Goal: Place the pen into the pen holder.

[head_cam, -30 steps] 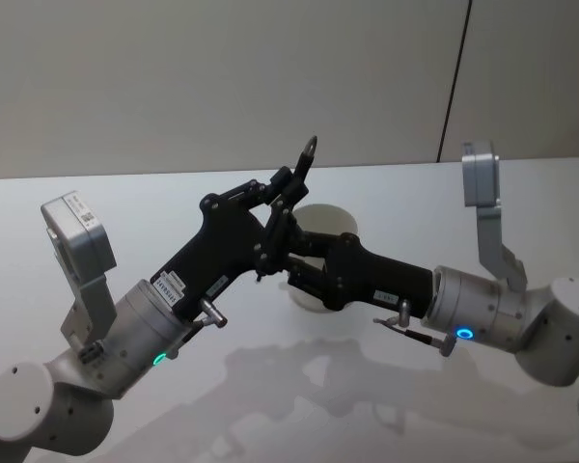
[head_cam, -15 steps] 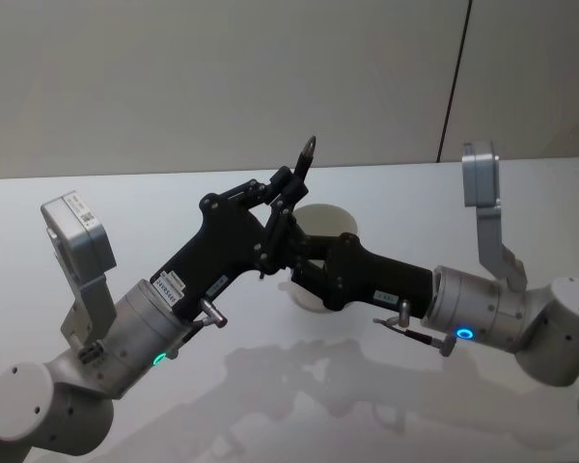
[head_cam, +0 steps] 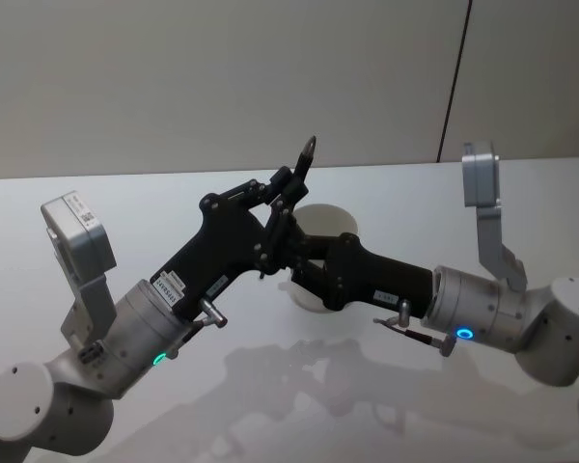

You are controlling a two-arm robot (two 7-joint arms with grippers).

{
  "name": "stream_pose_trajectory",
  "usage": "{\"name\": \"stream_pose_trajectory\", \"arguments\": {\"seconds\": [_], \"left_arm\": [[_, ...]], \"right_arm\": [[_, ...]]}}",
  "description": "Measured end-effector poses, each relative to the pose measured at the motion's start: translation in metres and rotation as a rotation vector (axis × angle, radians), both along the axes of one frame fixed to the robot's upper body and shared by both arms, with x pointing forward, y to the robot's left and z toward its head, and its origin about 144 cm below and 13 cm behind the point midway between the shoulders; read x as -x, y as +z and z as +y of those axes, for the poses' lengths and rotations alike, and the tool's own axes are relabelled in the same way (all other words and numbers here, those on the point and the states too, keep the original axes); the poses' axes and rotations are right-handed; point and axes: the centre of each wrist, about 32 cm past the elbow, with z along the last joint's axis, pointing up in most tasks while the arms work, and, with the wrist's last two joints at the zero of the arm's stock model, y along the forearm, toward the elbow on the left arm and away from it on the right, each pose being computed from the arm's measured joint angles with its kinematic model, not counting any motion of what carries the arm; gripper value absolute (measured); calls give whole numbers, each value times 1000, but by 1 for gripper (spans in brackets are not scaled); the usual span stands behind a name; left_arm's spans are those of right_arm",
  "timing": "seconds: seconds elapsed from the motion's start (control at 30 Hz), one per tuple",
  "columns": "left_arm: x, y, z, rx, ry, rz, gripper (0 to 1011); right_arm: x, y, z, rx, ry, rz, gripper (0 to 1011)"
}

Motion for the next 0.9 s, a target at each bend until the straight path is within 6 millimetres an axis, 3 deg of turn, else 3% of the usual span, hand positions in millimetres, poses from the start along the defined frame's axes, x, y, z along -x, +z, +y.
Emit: {"name": "stream_pose_trajectory", "arguments": {"seconds": [0.23,0.37,0.73,0.8,0.87,0.9], "left_arm": [[0,0,0,0,0,0,121],[0,0,0,0,0,0,204],[0,0,0,0,-1,0,543],[0,0,0,0,0,0,645],[0,0,0,0,0,0,666],[0,0,0,0,-1,0,744]], "right_arm": [[0,0,0,0,0,0,116],[0,0,0,0,-1,0,117],[0,0,0,0,-1,0,116],[0,0,0,0,-1,0,116],[0,0,0,0,-1,0,117],[0,0,0,0,-1,0,116]]}}
